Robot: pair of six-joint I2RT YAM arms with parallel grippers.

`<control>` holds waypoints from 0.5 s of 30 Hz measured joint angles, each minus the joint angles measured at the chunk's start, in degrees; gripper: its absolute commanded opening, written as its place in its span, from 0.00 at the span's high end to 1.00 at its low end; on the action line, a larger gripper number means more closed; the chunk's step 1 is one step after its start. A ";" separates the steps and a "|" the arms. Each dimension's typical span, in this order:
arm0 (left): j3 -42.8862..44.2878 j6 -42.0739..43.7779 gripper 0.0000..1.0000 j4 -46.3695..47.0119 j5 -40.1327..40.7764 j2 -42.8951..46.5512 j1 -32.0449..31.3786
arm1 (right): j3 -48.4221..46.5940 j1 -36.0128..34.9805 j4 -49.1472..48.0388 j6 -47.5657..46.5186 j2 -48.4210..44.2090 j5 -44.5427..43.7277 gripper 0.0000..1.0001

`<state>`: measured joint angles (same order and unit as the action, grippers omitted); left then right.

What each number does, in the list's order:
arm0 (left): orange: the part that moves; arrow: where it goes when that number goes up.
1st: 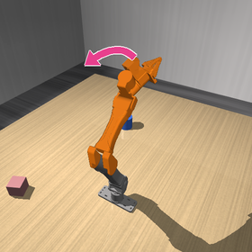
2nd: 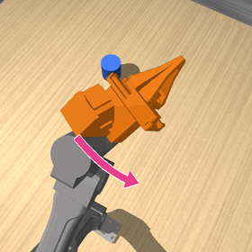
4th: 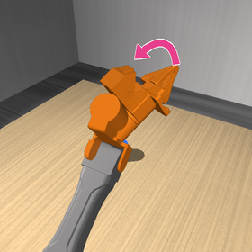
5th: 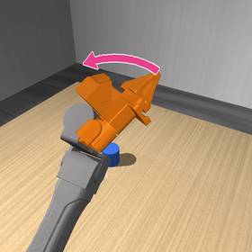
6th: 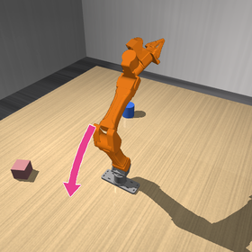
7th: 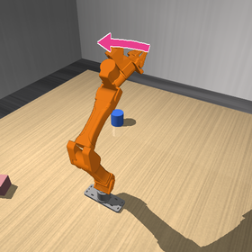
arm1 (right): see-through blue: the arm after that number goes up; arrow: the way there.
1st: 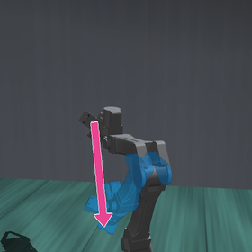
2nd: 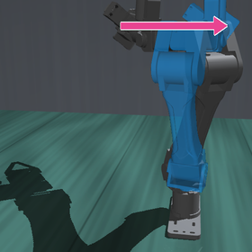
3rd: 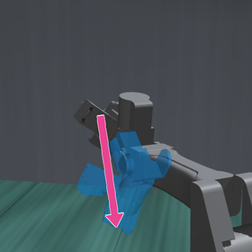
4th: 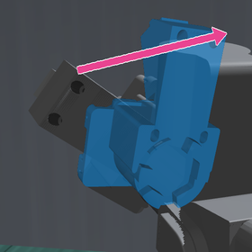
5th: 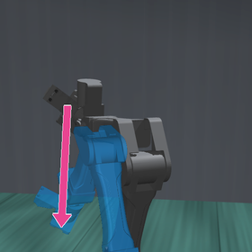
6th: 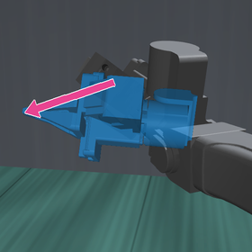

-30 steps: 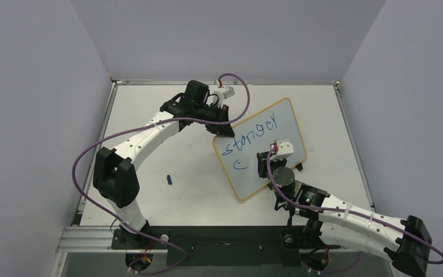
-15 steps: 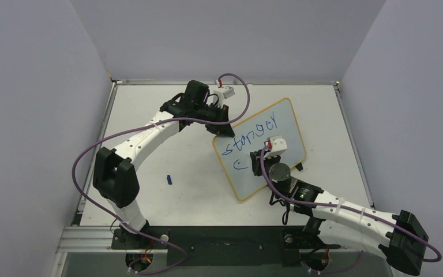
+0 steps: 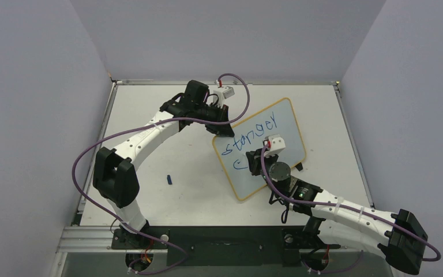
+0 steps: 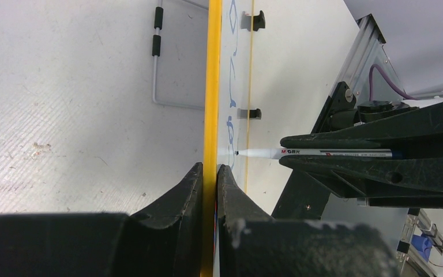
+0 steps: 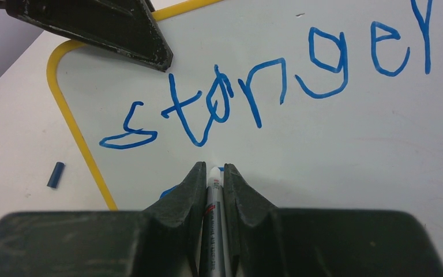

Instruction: Write a sentence on the whiteboard

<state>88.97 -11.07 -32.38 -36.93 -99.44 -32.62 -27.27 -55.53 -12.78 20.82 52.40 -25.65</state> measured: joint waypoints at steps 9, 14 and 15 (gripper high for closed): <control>-0.17 0.37 1.00 0.02 0.09 0.00 0.07 | 1.11 -0.61 -0.74 2.67 -0.13 0.61 1.00; -0.24 0.39 1.00 0.02 0.07 0.00 0.11 | 2.67 -1.18 -0.57 4.04 -1.38 0.61 1.00; -0.24 0.37 1.00 0.04 0.04 0.00 0.11 | 2.93 -1.20 -0.28 4.17 -1.77 0.61 1.00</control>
<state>88.73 -10.70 -32.34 -36.88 -99.44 -32.51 -24.34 -56.73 -13.06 24.99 50.63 -25.04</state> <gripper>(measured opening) 0.064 0.100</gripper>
